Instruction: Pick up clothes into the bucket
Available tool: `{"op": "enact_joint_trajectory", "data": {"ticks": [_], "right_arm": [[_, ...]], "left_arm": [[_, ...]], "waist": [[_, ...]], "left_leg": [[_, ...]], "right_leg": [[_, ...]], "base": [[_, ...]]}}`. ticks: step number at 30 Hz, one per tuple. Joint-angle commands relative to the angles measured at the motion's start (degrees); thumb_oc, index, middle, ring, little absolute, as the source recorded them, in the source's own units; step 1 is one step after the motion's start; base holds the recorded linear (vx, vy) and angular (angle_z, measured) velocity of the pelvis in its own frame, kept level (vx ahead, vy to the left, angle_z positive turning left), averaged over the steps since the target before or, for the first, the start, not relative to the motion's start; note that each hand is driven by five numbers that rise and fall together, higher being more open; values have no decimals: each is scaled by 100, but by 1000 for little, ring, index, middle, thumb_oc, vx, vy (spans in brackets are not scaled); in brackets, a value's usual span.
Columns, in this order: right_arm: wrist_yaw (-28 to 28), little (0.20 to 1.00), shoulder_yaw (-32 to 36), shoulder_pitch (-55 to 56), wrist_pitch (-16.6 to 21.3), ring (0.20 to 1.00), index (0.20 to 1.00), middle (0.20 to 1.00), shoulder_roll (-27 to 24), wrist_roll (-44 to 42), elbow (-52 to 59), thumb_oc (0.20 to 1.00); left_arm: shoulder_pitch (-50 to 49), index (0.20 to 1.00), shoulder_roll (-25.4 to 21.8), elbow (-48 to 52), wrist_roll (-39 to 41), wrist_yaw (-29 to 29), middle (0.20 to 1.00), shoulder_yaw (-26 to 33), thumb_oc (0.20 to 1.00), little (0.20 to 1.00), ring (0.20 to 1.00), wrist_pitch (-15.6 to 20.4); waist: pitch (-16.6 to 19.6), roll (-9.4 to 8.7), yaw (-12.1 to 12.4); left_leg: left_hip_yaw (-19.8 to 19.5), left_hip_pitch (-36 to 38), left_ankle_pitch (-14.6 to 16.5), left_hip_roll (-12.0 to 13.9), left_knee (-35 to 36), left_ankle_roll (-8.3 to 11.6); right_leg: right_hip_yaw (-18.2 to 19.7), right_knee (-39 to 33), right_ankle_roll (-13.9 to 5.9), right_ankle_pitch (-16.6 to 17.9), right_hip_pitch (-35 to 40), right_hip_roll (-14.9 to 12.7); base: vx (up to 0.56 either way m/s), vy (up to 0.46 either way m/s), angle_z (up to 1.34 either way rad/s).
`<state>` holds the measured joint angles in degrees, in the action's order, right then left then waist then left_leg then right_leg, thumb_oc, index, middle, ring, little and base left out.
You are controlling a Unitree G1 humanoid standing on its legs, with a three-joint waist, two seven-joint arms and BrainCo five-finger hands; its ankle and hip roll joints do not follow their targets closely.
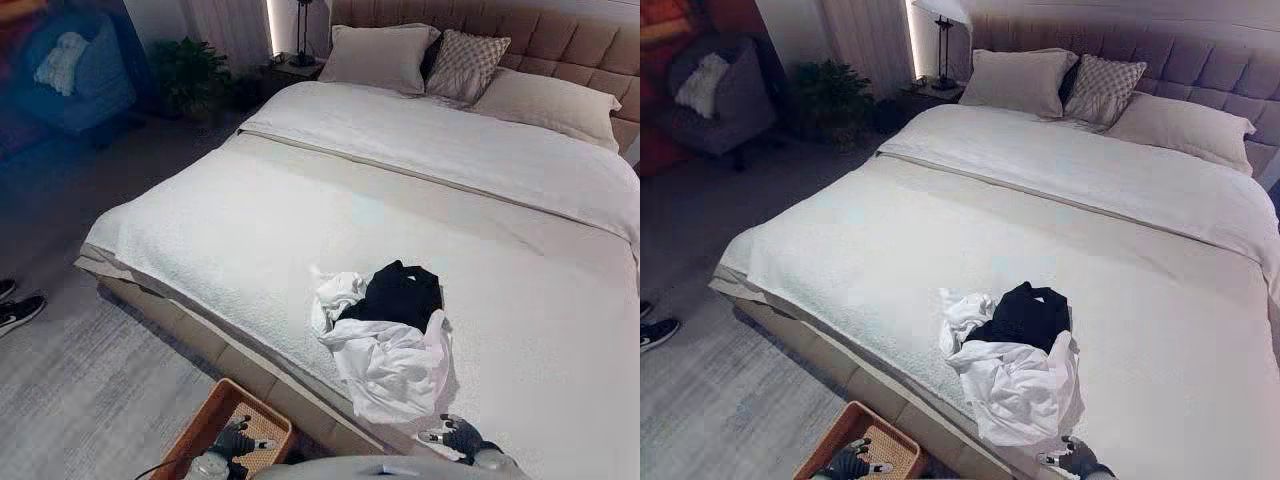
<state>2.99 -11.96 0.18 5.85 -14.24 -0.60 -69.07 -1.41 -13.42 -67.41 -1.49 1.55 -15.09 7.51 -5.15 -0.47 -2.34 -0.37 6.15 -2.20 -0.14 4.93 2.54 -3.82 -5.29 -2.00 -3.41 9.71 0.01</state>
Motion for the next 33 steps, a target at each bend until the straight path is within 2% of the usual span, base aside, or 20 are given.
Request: {"op": "enact_joint_trajectory", "data": {"ticks": [1,8,13,16,22,23,26,33], "right_arm": [[20,1000,-179,-303,29,1000,1000,1000,-83,123,-44,1000],[39,1000,-164,-289,26,1000,1000,1000,-68,122,-55,1000],[110,1000,50,-268,76,1000,1000,1000,-39,-235,81,1000],[231,1000,268,-273,219,1000,1000,1000,-77,-654,588,1000],[438,1000,390,-245,377,1000,1000,1000,-309,-614,1887,1000],[564,1000,457,-229,406,1000,1000,1000,-445,-437,2351,1000],[843,1000,611,-260,461,1000,1000,1000,-588,-229,2771,1000],[1584,1000,944,-542,407,1000,1000,1000,-795,106,2728,1000]], "left_arm": [[374,1000,-8,-205,-21,-53,1000,-110,1000,1000,1000,63],[362,1000,13,-237,36,-40,1000,-66,1000,1000,1000,51],[322,1000,19,-293,58,-10,1000,-25,1000,1000,1000,48],[295,1000,-5,-271,101,61,1000,38,1000,1000,1000,67],[218,1000,-65,-80,109,177,1000,41,1000,1000,1000,126],[207,1000,-66,-37,98,222,1000,36,1000,1000,1000,133],[214,1000,-70,-2,62,319,1000,14,1000,1000,1000,159],[289,1000,-90,264,149,591,1000,-68,1000,1000,1000,180]], "waist": [[-79,-171,-51],[-86,-180,-42],[-103,-186,-55],[-129,-175,-75],[-213,-168,-83],[-242,-170,-92],[-301,-164,-97],[-504,-76,-70]], "left_leg": [[-29,-96,446,180,-327,128],[-37,-104,446,182,-326,126],[-26,-99,453,187,-330,124],[-3,-111,451,196,-324,126],[9,-227,432,200,-361,127],[7,-264,425,195,-361,124],[7,-338,405,193,-353,118],[-64,-523,366,133,-372,99]], "right_leg": [[-242,240,-532,108,-296,-552],[-269,243,-534,101,-305,-552],[-260,245,-537,98,-306,-547],[-238,249,-542,98,-332,-547],[-242,271,-567,116,-436,-561],[-249,273,-578,125,-474,-571],[-260,296,-600,138,-552,-587],[-327,415,-615,118,-728,-662]], "base": [[-61,1,-7],[0,0,0],[0,0,0],[0,0,0],[0,0,0],[0,0,0],[0,0,0],[-14,5,1]]}}
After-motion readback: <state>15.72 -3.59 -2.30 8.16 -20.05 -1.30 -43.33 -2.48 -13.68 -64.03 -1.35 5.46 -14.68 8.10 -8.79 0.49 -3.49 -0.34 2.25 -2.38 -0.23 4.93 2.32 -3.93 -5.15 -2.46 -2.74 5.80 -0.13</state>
